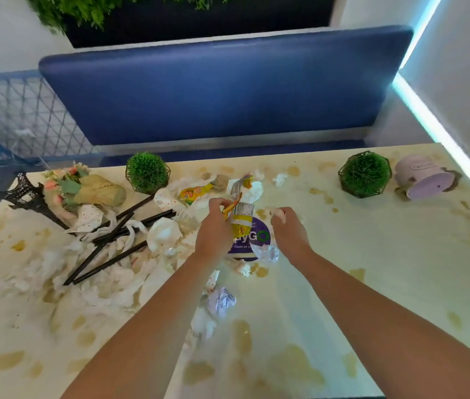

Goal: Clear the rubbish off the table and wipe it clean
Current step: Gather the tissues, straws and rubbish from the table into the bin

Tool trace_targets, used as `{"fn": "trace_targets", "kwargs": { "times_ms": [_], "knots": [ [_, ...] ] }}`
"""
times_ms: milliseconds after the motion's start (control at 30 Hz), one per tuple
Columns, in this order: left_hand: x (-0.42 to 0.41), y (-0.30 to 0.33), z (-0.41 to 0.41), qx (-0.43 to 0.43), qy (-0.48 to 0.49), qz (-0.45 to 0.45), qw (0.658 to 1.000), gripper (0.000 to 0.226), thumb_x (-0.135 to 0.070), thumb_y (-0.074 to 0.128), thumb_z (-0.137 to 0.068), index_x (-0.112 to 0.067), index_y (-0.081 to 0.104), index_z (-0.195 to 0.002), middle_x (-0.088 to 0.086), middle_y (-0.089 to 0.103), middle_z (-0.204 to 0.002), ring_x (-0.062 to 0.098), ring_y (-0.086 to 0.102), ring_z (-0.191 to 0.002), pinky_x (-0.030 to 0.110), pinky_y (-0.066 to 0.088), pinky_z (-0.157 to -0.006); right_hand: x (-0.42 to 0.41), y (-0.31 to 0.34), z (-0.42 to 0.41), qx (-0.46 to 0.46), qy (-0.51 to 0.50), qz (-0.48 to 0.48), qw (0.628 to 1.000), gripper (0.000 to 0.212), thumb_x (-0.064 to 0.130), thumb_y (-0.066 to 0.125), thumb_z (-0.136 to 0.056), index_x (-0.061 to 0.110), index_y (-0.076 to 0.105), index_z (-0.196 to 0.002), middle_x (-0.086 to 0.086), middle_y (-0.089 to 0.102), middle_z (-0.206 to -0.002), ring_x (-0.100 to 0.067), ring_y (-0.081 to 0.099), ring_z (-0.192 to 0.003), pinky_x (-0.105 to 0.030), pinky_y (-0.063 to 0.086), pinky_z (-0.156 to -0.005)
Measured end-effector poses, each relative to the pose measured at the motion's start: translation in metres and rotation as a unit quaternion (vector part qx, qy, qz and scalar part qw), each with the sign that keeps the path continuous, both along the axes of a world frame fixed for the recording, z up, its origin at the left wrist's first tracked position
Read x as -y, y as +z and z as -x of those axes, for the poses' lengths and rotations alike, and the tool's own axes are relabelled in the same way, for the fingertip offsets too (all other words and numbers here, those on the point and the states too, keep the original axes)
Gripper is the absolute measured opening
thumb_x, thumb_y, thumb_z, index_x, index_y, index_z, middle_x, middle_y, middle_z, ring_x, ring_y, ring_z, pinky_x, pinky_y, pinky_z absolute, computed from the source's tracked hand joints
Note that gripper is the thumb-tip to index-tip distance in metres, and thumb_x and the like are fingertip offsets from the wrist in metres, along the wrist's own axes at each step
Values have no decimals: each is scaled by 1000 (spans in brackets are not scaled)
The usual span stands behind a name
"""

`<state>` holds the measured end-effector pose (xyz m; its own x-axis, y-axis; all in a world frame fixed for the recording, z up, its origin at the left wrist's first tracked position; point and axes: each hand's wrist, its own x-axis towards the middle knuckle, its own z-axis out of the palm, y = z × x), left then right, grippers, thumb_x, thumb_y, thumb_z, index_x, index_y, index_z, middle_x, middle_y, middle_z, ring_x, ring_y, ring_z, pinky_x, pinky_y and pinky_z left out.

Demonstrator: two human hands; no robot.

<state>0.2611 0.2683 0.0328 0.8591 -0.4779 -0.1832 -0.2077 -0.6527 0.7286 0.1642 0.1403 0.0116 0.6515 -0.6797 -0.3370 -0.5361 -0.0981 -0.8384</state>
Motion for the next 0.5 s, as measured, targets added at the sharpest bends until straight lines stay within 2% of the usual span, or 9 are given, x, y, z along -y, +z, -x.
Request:
{"fn": "trace_targets", "kwargs": {
  "times_ms": [100, 200, 233, 300, 400, 500],
  "knots": [
    [12, 8, 15, 10, -45, 12, 999, 23, -12, 45, -100, -25, 37, -118, -1, 62, -80, 20, 61, -62, 34, 46, -51, 2, 6, 19, 20, -79, -57, 995, 21, 30, 42, -93, 16, 51, -106, 1, 53, -83, -19, 49, -72, -28, 37, -61],
    [23, 10, 33, -18, -77, 34, 996, 21, -13, 45, -101, -25, 36, -116, 2, 62, -83, 13, 57, -54, 16, 37, -38, 1, 13, 45, 42, -137, -91, 986, 40, 42, 41, -74, 15, 51, -102, 1, 48, -77, -18, 43, -63, -26, 30, -55],
    [27, 10, 41, -36, -84, 49, 995, 18, -19, 46, -102, -26, 36, -115, 3, 64, -86, 14, 59, -56, 17, 40, -40, 0, 15, 55, 52, -152, -103, 982, 40, 41, 42, -74, 15, 51, -102, 1, 48, -75, -17, 42, -61, -26, 29, -54],
    [34, 9, 57, -59, -99, 69, 991, 19, -34, 49, -100, -29, 36, -113, 2, 66, -91, 18, 66, -71, 30, 54, -57, 0, 16, 74, 74, -175, -124, 974, 26, 34, 46, -85, 15, 49, -102, 0, 46, -72, -17, 40, -58, -25, 28, -52],
    [46, 5, 86, -81, -126, 57, 987, 29, -47, 49, -98, -31, 33, -116, -4, 59, -92, 19, 63, -84, 40, 56, -76, 0, 13, 110, 99, -212, -153, 960, 15, 30, 45, -94, 17, 48, -101, -3, 46, -74, -16, 37, -52, -22, 28, -43],
    [60, 1, 116, -99, -165, 34, 981, 30, -47, 43, -98, -28, 30, -117, 1, 61, -94, 25, 62, -85, 46, 55, -80, 0, 11, 149, 114, -260, -183, 941, 18, 32, 35, -97, 22, 44, -84, -1, 39, -66, -11, 33, -42, -18, 24, -38]
  ]
}}
